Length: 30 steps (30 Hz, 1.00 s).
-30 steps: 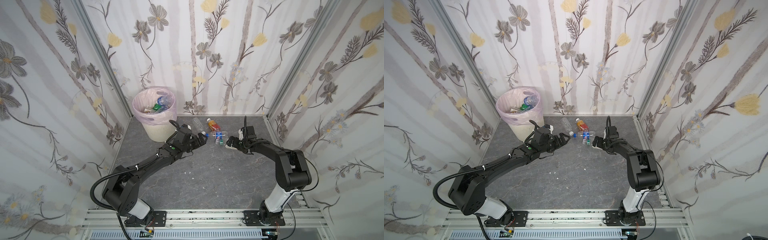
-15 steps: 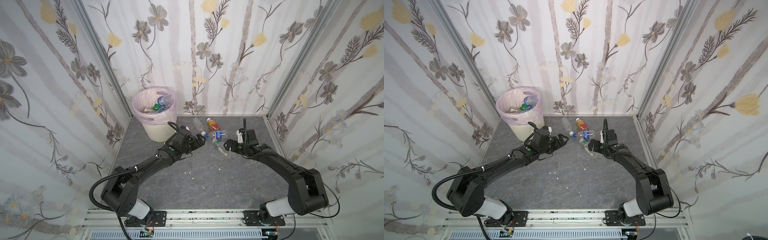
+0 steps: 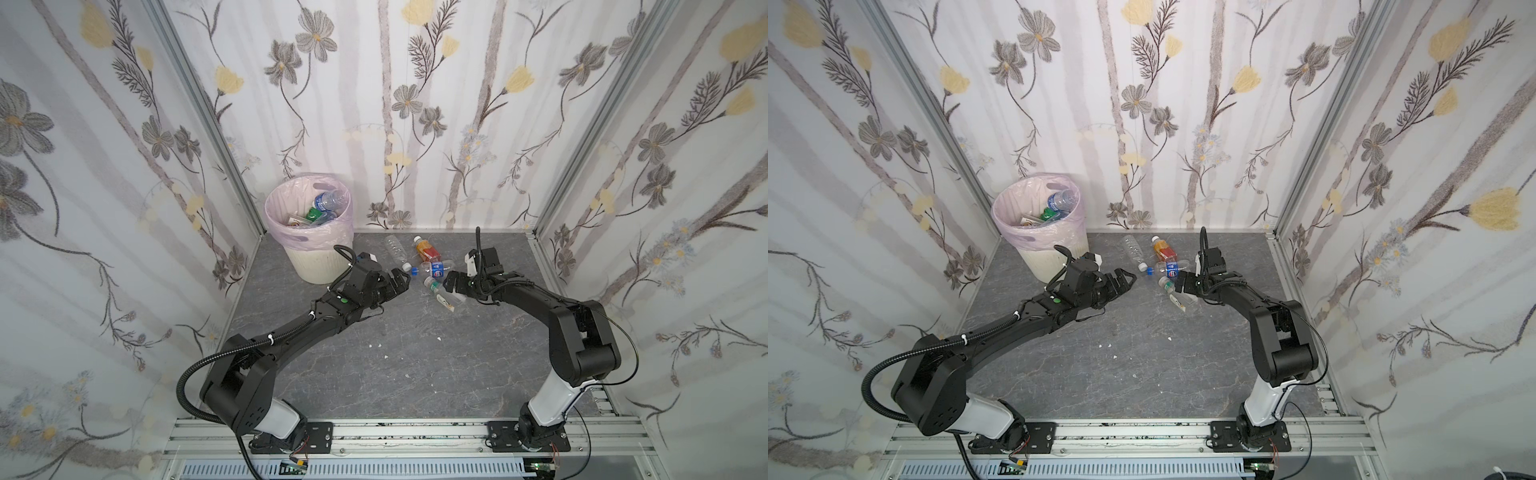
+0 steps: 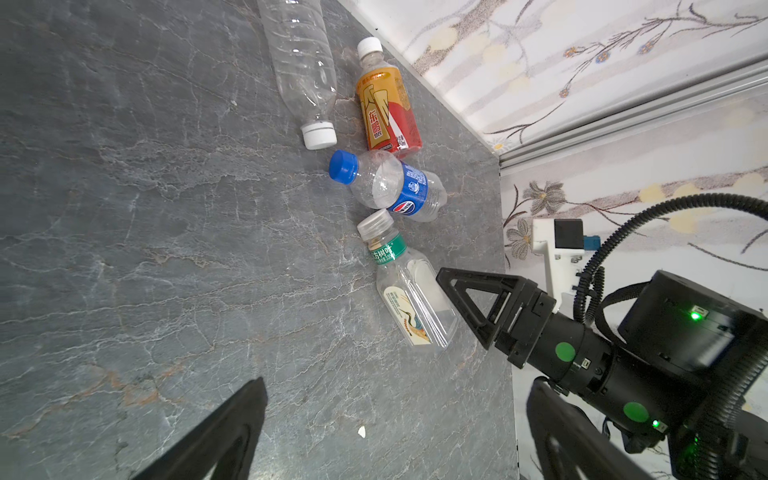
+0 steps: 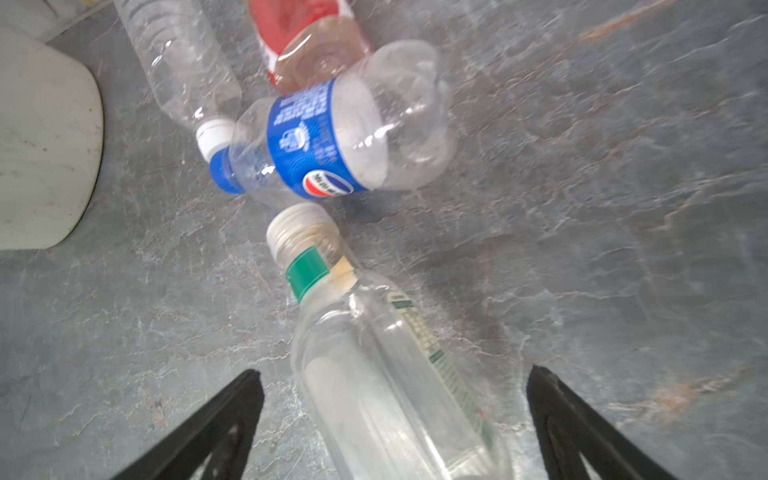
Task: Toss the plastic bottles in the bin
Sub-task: 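Close the right gripper around the green-labelled bottle's body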
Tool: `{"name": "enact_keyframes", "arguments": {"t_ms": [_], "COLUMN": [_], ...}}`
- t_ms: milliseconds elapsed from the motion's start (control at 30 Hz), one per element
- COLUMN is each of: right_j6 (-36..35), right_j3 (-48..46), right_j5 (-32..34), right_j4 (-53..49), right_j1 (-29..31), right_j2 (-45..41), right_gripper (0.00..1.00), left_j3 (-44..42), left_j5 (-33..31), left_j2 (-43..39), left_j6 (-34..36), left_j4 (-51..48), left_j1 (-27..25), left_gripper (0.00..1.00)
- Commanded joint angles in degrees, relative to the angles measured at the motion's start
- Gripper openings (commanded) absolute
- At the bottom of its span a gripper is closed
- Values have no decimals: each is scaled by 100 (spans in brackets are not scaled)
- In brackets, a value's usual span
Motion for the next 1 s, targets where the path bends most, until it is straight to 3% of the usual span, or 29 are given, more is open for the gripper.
{"name": "enact_keyframes", "arguments": {"t_ms": [0, 267, 567, 967], "right_j6": [15, 21, -29, 12], "right_j3": [-248, -664, -496, -583], "right_j5": [-262, 104, 831, 1017], "right_j4": [297, 171, -12, 84], "right_j1": [133, 495, 640, 898], "right_j2": [-91, -468, -190, -47], "right_gripper": [100, 100, 99, 80], "left_j3": [-24, 41, -15, 53], "left_j5": [-91, 27, -15, 62], "left_j2": [18, 204, 146, 266], "left_j6": [-62, -152, -171, -227], "left_j4": [127, 127, 127, 127], "left_j1": [24, 31, 27, 30], "left_gripper": [100, 100, 100, 100]}}
